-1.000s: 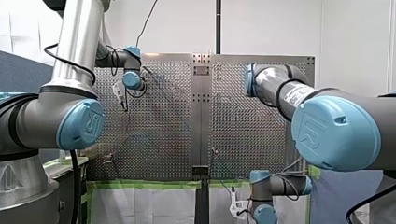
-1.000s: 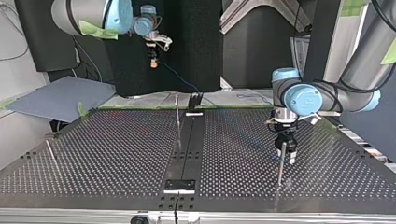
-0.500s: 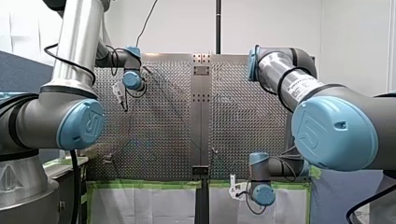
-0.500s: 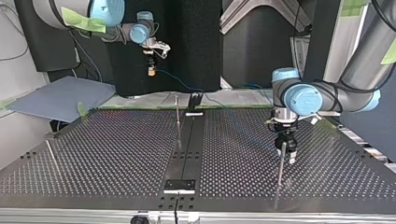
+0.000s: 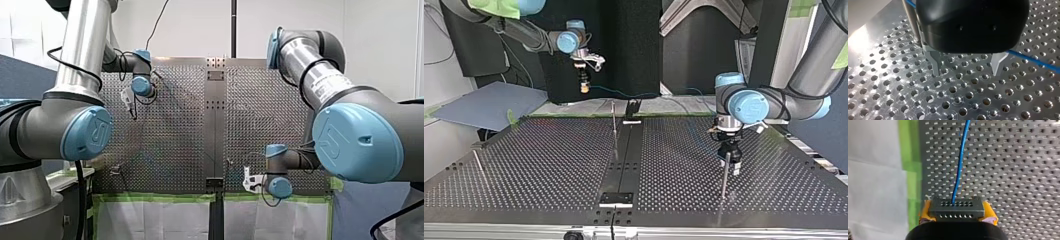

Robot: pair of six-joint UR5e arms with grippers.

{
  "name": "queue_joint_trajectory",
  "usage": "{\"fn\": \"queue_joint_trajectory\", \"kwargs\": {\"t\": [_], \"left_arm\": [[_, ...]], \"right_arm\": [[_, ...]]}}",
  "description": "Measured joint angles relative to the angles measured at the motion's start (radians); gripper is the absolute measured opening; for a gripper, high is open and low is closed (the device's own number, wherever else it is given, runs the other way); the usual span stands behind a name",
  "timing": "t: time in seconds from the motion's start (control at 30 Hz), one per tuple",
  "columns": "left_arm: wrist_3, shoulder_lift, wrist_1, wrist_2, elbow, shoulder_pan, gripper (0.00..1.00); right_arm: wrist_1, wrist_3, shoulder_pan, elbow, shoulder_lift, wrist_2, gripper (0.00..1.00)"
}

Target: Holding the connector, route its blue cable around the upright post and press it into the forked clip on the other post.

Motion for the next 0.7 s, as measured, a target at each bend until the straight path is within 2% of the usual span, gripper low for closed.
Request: {"fn": "queue_joint_trajectory", "kwargs": {"t": [0.23,0.53,0.7], "left_arm": [[0.002,0.000,-0.001,-0.010,0.000,0.000,0.99],[0.003,0.000,-0.002,-0.012,0.000,0.000,0.99],[0.011,0.000,-0.010,-0.020,0.000,0.000,0.99]], "right_arm": [[0.003,-0.026,-0.001,0.001,-0.055,-0.027,0.00],[0.004,-0.031,-0.004,0.013,-0.060,-0.034,0.00],[0.002,-0.055,-0.006,0.030,-0.059,-0.034,0.00]]}}
